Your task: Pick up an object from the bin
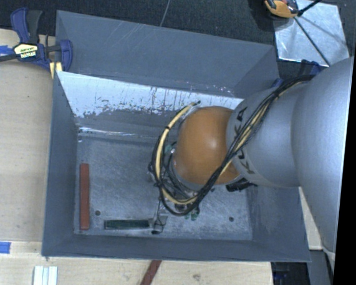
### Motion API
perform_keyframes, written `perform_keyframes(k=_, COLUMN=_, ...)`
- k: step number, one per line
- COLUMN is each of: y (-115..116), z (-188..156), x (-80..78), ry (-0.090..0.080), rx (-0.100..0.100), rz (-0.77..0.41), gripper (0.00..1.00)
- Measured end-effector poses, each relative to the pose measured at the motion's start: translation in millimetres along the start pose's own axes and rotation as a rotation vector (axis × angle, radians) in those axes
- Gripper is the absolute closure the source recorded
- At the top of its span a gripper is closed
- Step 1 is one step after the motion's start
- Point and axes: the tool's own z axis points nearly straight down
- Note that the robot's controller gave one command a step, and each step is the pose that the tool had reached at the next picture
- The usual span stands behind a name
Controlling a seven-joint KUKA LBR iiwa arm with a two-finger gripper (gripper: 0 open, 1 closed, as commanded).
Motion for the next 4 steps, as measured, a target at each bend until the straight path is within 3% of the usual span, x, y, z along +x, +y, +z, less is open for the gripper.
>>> perform_keyframes(k=1, y=21.2, z=24.8, x=8.2, ry=0.011, rx=-0.001, rz=0.022, gripper=0.0)
perform_keyframes(k=2, y=26.6, z=14.1, x=9.1, ry=0.003, rx=0.0, rz=-0.1, gripper=0.0)
perform_keyframes(k=3, y=87.6, z=15.1, x=14.7, ry=0.0, rx=-0.002, rz=0.169, gripper=1.0)
perform_keyframes(k=4, y=86.2, z=15.5, x=14.7, ry=0.001, rx=-0.001, rz=0.17, gripper=0.0)
